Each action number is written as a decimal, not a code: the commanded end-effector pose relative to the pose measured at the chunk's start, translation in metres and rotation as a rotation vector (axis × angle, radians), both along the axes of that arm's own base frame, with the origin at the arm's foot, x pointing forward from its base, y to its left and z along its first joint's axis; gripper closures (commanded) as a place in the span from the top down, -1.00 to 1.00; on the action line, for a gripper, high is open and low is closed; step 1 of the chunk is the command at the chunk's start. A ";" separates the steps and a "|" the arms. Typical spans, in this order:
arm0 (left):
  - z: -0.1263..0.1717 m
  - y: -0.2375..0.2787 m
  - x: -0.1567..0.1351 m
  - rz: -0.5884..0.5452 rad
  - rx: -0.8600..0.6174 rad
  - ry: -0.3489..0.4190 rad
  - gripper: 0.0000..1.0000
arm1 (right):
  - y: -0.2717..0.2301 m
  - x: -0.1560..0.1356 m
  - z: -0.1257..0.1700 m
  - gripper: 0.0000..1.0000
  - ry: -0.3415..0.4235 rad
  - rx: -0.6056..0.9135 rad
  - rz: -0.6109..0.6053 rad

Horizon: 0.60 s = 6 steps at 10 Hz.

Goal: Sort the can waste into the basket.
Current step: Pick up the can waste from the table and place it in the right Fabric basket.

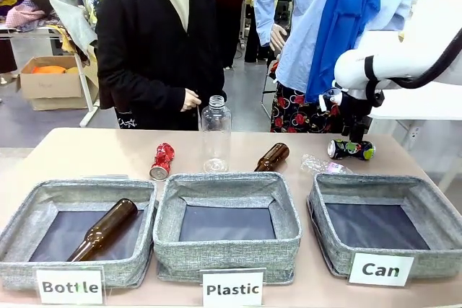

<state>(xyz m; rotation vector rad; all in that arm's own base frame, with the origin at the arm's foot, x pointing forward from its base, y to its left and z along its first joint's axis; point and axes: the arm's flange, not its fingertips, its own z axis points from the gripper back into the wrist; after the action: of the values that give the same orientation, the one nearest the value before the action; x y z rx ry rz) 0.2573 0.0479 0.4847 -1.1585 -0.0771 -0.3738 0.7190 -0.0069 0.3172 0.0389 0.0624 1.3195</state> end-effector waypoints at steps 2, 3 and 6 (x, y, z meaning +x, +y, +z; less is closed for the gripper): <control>0.001 0.002 -0.005 -0.006 -0.009 0.006 1.00 | 0.001 0.016 -0.014 1.00 0.076 -0.043 0.049; 0.001 0.002 -0.005 -0.006 -0.009 0.006 1.00 | 0.000 0.015 -0.014 1.00 0.100 -0.044 0.059; 0.001 0.002 -0.005 -0.006 -0.009 0.006 1.00 | -0.001 0.012 -0.014 1.00 0.113 -0.062 0.075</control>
<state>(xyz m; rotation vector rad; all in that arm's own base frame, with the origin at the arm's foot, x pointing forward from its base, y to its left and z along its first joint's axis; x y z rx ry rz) 0.2565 0.0477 0.4857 -1.1595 -0.0797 -0.3773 0.7194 -0.0076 0.3014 0.0783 0.1879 1.3455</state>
